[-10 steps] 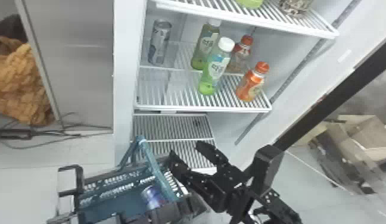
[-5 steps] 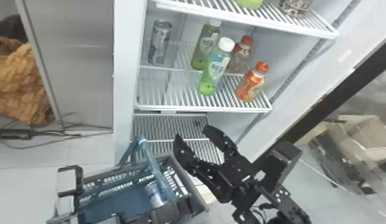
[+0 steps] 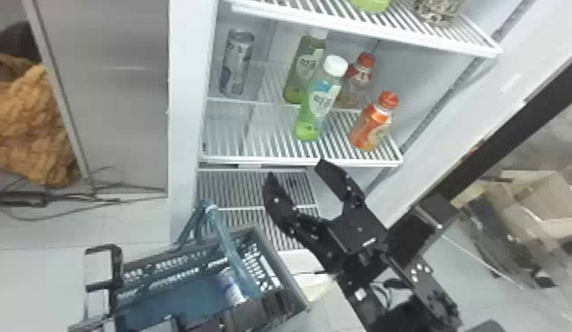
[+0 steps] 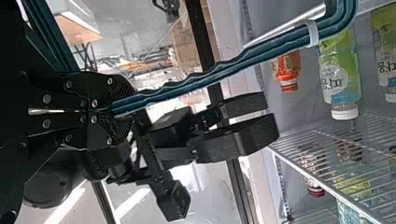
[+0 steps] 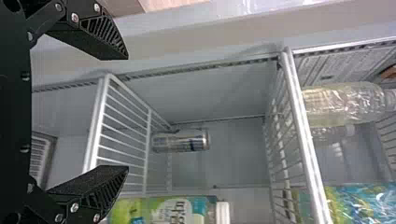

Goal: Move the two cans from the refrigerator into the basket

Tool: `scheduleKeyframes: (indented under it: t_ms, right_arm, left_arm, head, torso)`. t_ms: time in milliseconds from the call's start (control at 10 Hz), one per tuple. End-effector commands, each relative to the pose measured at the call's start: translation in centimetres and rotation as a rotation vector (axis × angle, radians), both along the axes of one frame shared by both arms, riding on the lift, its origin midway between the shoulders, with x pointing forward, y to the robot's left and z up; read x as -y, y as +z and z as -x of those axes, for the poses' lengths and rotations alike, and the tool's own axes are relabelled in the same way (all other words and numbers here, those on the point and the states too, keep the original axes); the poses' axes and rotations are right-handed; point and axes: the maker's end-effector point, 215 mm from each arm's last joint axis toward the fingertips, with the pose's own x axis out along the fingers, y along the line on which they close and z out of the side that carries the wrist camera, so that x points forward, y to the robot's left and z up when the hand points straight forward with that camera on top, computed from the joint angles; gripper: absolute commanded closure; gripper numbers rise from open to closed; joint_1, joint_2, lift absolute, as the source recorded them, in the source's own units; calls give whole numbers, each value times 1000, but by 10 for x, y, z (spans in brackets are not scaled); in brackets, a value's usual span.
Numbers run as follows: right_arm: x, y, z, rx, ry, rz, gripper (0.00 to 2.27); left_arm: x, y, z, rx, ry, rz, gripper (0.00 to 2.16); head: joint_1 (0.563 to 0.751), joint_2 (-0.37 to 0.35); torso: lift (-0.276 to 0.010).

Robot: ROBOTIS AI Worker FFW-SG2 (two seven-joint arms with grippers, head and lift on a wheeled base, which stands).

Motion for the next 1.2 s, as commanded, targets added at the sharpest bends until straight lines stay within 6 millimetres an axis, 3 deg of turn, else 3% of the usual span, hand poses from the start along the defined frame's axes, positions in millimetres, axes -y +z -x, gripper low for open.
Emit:
scheduleKeyframes:
  t_ms: [0,400,1100]
  right_arm:
    - [3,6,-20,54,-8,-2,182]
    - [-9,16,-52,120,19,1,157]
    - [-9,-2,-106,141,20,23,84]
  left_arm:
    - [0,0,0,1,2,0,1204]
    - [-1,3,-3,-1,13,13,1204]
    - [-1,3,-2,-2,11,14,1204]
  head:
    - [695,-350]
    - [695,-350]
    - [695,-350]
  torso:
    - [-276]
    - [-276]
    - [-276]
